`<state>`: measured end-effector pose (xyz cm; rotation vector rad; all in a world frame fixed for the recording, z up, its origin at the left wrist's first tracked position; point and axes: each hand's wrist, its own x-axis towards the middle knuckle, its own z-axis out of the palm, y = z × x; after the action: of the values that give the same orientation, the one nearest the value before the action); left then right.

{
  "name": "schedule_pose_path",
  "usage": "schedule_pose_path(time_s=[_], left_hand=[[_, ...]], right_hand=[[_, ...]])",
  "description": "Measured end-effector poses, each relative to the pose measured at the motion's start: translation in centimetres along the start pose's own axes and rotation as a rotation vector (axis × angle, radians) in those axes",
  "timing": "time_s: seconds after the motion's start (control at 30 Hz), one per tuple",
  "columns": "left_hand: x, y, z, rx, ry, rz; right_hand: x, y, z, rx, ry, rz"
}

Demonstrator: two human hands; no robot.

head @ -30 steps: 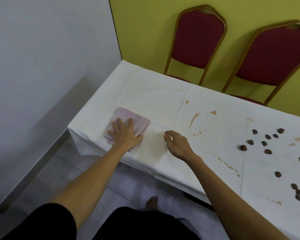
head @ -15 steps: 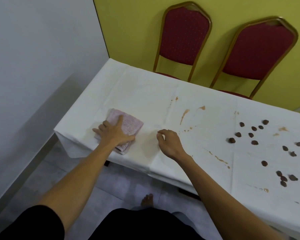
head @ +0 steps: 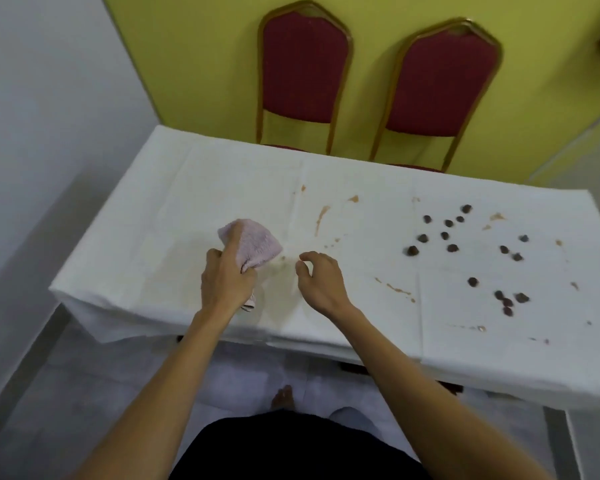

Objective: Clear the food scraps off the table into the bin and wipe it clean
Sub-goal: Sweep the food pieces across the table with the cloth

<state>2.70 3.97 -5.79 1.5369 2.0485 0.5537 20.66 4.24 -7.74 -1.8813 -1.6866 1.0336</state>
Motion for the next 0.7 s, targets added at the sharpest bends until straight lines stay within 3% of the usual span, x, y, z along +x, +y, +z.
schedule_pose_path(time_s=[0.17, 0.43, 0.57, 0.7], left_hand=[[-1.5, 6.3, 4.5, -0.167, -0.127, 0.143], [-3.3, 15.0, 11.5, -0.096, -0.281, 0.295], [-3.9, 18.1, 14.4, -0.06, -0.283, 0.274], [-2.8, 21.2, 17.0, 0.022, -0.184, 0.162]], right_hand=[[-2.2, 3.9, -4.2, 0.12, 0.205, 0.149], [-5.7, 11.9, -12.6, 0.247, 0.449, 0.32], [-7.2, 16.0, -16.6, 0.269, 0.52, 0.368], [-7.6, 19.5, -20.5, 0.259, 0.508, 0.324]])
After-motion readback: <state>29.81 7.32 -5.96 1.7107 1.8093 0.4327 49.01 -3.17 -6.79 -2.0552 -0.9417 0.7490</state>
